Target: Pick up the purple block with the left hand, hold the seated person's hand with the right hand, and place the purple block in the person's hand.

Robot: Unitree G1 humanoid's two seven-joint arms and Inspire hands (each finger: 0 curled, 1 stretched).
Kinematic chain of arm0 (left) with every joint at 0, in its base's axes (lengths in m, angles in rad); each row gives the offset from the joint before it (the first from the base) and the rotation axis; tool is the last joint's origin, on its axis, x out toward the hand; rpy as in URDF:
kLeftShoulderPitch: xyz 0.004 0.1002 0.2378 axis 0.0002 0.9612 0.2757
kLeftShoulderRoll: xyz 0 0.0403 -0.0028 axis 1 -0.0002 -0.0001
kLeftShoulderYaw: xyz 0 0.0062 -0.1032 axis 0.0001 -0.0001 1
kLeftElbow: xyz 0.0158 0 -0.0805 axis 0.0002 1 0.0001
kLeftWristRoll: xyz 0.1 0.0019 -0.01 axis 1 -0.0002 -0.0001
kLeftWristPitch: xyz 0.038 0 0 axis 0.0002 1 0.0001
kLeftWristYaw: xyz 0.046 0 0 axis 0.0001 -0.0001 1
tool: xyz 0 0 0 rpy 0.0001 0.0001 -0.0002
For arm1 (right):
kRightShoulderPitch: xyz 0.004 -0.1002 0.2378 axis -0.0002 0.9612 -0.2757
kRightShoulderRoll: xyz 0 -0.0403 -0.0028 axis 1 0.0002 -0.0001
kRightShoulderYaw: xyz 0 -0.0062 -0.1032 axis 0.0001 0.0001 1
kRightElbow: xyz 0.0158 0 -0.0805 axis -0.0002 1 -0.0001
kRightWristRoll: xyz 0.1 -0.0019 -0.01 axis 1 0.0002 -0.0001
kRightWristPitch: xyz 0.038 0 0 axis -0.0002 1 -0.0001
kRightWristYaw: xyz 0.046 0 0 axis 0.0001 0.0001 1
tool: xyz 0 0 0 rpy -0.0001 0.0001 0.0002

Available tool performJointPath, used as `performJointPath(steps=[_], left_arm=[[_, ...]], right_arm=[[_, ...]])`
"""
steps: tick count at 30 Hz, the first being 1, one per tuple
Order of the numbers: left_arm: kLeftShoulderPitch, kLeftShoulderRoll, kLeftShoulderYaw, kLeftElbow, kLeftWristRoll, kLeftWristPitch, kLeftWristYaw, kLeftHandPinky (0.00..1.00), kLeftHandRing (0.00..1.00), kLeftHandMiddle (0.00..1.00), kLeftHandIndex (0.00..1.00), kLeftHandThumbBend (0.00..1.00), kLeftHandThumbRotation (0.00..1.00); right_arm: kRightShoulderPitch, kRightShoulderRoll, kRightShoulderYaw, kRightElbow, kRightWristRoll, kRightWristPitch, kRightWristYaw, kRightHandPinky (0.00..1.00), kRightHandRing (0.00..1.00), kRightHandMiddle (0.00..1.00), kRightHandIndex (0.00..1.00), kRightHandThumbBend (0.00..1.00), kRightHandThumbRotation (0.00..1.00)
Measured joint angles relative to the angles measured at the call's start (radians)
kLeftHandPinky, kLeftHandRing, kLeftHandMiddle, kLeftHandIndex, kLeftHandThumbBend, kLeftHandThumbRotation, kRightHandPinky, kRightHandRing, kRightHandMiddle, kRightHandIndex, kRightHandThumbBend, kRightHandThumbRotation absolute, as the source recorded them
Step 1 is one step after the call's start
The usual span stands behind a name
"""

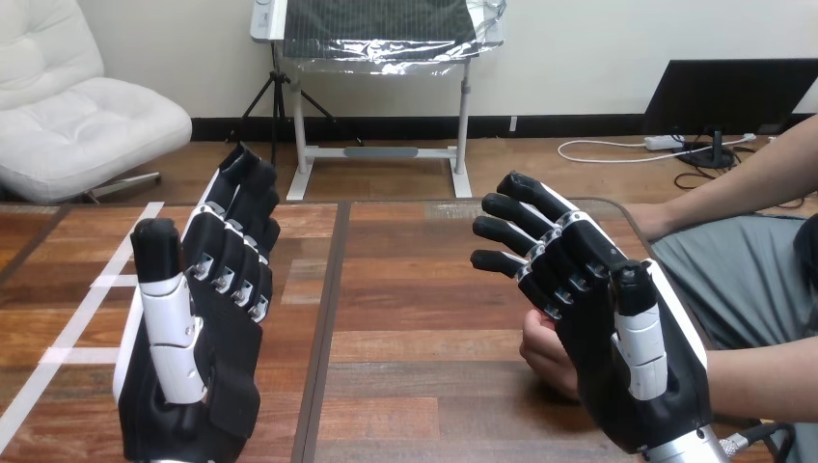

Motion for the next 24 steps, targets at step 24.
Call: performJointPath(steps=[24], left_arm=[[0.000,0.000,-0.001,0.000,0.003,0.000,0.004,1.00,0.96,0.94,0.92,0.73,0.97]], right_arm=[[0.000,-0.001,-0.001,0.000,0.001,0.000,0.002,0.79,0.85,0.85,0.86,0.88,0.82]])
